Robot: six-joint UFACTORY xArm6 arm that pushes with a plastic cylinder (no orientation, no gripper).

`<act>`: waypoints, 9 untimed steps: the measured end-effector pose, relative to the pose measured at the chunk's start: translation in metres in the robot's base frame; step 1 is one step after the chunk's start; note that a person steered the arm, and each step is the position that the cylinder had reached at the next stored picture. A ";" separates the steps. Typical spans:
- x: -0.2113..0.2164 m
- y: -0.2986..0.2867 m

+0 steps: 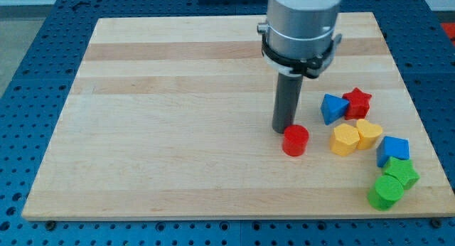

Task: Push the red circle below the yellow hexagon

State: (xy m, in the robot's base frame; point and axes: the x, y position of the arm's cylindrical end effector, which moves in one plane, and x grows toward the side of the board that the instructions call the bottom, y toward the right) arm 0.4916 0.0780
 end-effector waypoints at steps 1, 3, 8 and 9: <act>0.020 0.026; 0.033 0.067; 0.070 0.014; 0.072 0.027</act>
State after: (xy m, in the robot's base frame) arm 0.5632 0.1048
